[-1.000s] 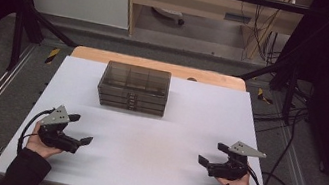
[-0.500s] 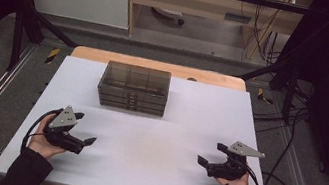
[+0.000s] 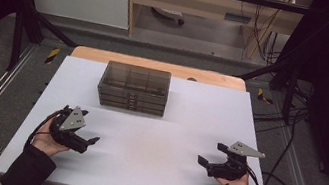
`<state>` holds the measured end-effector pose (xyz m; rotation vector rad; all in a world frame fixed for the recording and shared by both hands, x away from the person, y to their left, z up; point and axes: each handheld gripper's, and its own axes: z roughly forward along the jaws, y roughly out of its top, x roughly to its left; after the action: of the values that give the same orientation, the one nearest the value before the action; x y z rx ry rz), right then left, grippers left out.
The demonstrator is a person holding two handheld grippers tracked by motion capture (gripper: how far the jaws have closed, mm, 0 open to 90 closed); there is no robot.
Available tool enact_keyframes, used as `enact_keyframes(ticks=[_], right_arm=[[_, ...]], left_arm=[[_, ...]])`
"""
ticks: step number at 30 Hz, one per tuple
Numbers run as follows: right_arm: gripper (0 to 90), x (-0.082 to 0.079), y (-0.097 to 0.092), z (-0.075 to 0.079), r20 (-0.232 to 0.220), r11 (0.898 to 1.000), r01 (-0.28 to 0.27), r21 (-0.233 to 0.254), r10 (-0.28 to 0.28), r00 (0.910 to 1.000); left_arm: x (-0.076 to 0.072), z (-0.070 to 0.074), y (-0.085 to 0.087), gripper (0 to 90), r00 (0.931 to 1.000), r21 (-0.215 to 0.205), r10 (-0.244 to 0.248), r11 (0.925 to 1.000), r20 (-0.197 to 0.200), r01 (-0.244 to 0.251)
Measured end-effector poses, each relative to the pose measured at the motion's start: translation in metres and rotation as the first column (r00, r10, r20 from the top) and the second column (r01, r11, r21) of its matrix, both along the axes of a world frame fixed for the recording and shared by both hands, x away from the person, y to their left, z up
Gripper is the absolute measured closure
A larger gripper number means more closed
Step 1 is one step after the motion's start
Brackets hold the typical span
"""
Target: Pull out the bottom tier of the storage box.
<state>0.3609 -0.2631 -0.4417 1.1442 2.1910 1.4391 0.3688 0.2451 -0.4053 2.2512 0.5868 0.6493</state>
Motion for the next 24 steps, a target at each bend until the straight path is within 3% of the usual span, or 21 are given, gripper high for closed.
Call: enact_keyframes(ticks=[11,24], right_arm=[[0.4,0.0,0.0,0.0,0.002,1.0,0.001,-0.002,-0.001,1.0],[0.4,0.0,0.0,0.0,0.002,1.0,0.004,-0.001,-0.004,1.0]], left_arm=[[0.004,-0.002,-0.018,5.5,0.9974,0.114,-0.024,0.9934,0.067,0.016],[0.01,-0.004,-0.033,5.7,0.9915,0.191,-0.051,0.9811,0.12,0.027]])
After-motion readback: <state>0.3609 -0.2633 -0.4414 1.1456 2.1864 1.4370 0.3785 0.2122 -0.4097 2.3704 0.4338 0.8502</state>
